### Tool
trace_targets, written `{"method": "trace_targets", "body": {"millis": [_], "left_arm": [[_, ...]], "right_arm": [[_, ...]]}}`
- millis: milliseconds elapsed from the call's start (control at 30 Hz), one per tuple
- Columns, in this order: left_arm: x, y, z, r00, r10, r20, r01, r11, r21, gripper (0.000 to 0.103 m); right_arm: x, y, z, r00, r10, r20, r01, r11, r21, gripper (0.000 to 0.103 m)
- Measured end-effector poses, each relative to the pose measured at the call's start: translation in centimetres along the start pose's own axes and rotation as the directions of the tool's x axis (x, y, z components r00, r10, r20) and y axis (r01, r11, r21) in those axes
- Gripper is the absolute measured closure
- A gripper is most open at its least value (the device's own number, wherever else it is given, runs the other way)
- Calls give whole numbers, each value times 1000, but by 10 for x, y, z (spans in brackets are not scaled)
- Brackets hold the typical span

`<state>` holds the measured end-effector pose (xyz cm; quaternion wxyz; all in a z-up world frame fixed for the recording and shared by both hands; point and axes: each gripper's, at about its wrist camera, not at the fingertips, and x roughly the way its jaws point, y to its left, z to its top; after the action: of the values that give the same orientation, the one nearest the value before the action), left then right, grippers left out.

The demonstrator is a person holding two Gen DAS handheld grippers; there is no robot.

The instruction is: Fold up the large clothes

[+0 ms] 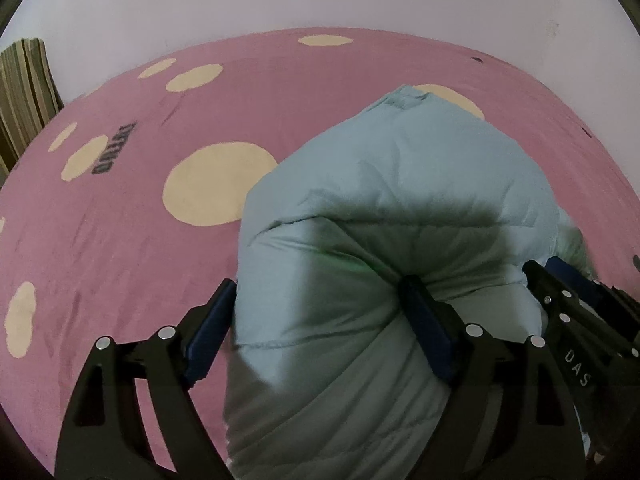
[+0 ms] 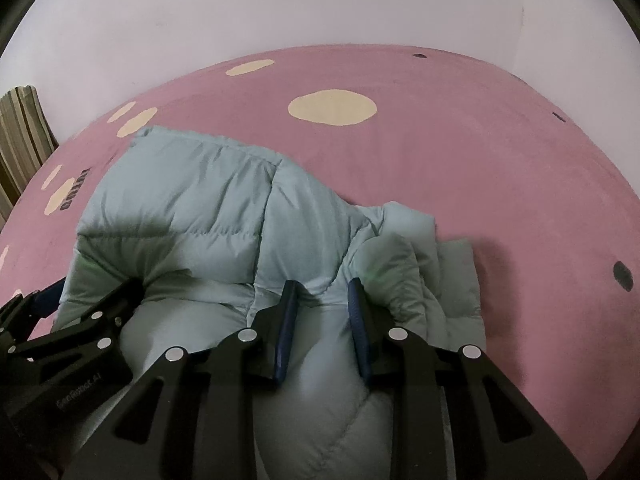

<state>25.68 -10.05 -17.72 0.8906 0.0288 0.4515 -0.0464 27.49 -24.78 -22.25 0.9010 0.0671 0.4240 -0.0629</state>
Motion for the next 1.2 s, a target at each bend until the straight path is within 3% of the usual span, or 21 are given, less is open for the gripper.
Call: {"method": "trace_targets", "body": {"millis": [300,433,533,667,833,1000,1200], "left_arm": [[12,-3,0,1000,5,-17,-5,1000,1,15],[6,4,3,999,-39,-14,38,999,-29,16],[-8,18,4,996,-89,-19,87,993,-82,16],[-45,31,-2,996,-88,23,90,990,-108,16],[-89,39,-28,993,-91,82,98,991,-88,16],[-81,38,-58,996,-90,24,92,993,-80,16],[-56,33,-70,997,-74,-32,72,996,-54,15]], "right_arm": [[4,0,-2,1000,-10,-8,10,1000,6,76],[1,-2,2,1000,6,5,-6,1000,11,76],[-15,-6,1,999,32,22,-33,999,23,75],[-52,-7,1,997,26,75,-28,999,36,67],[-97,-5,-21,993,43,114,-45,999,18,67],[-99,-2,-55,996,51,75,-52,999,4,67],[-73,3,-68,999,31,18,-30,999,-19,66]]}}
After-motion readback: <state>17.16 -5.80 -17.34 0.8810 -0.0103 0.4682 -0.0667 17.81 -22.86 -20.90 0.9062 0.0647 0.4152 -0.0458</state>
